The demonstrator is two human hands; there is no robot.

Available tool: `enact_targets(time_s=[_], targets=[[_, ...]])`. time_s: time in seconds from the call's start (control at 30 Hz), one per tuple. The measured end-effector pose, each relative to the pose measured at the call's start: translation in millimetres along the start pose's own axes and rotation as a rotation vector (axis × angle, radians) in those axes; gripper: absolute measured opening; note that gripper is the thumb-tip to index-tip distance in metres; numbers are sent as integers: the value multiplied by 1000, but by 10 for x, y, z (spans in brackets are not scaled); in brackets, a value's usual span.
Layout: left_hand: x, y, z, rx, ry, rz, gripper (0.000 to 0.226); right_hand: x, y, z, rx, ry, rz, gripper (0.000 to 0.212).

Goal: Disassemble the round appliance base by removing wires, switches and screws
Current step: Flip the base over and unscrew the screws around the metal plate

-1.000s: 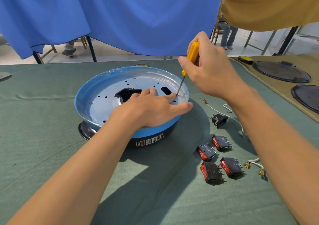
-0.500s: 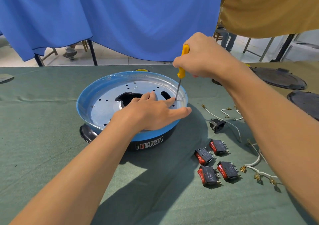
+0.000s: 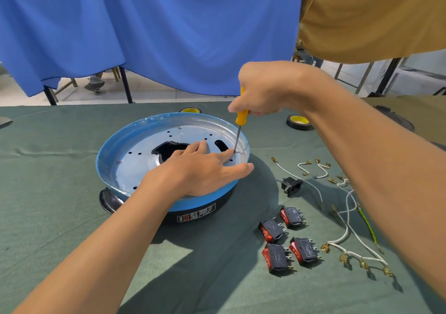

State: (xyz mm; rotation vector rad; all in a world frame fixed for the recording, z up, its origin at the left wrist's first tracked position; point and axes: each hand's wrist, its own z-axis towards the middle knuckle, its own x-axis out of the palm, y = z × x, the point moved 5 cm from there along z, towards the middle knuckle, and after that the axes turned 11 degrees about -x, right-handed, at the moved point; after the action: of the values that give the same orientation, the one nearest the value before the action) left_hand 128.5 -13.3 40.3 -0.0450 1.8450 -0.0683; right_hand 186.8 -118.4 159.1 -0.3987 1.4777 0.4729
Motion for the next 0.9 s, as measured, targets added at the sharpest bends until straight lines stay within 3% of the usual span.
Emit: enact_targets(time_s=[0.1,0.2,0.33,0.43,0.57,0.7,0.9], targets=[[3,5,7,-9,11,12,91,5,68,59,-39,103,-13,43],[6,12,10,-9,13,8,85,1,131,108,-85,188,-43,30],[9,19,-3,7,34,37,94,-33,172,123,-150,233,-72,21],[1,23,-9,-12,22,20,78,-45,181,135,-194,255,-87,19],[-2,10,-50,6,46,16,99,-70,209,124,-275,284,-175,23],[-10,-14,-68,46,57,62,111,-83,203,84,-294,322,-196,12],[-13,-12,-62,48,45,62,113,-98,192,56,-294,323,-147,8]])
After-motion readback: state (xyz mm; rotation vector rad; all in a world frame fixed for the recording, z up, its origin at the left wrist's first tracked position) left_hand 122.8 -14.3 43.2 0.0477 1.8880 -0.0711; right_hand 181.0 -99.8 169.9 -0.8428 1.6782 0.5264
